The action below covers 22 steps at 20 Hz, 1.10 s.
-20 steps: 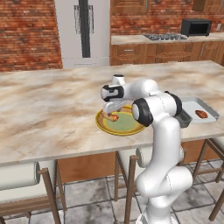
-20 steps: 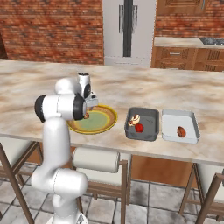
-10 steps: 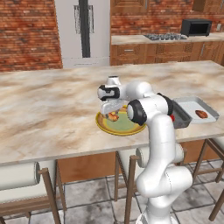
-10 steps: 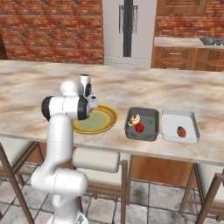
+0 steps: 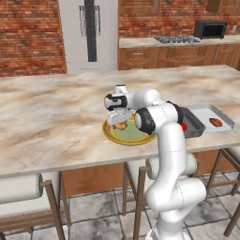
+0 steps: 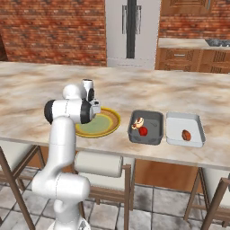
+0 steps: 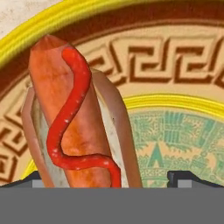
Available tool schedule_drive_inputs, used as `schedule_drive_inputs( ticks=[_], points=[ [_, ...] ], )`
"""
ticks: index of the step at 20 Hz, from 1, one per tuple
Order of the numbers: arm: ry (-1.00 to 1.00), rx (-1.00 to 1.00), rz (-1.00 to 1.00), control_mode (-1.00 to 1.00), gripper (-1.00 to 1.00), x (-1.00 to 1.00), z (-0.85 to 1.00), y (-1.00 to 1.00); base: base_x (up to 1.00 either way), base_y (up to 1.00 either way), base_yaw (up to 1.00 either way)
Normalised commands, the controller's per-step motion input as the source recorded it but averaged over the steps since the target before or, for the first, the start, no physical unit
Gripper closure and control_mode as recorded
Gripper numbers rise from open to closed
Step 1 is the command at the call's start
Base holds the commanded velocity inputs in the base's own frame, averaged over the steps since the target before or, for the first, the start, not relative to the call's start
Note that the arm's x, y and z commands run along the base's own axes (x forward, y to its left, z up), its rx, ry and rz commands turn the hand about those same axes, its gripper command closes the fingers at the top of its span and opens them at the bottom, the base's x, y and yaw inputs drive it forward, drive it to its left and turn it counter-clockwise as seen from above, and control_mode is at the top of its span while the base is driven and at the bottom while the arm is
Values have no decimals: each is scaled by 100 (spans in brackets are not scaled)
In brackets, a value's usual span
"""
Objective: Place one cooked food and one vegetable from the large plate to each tupperware container.
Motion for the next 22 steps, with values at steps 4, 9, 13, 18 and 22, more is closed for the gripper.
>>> schedule_drive_inputs(
  ticks=[4,9,13,18,22],
  points=[
    [0,0,0,-100,-100,-3,-16,0,0,0,0],
    [0,1,0,-100,100,0,-7,0,0,0,0],
    [0,0,0,-100,100,0,-1,0,0,0,0],
    [0,-10,-10,-100,100,0,-1,-18,0,0,0],
    [0,-16,-39,-100,100,-20,43,-94,0,0,0]
  ],
)
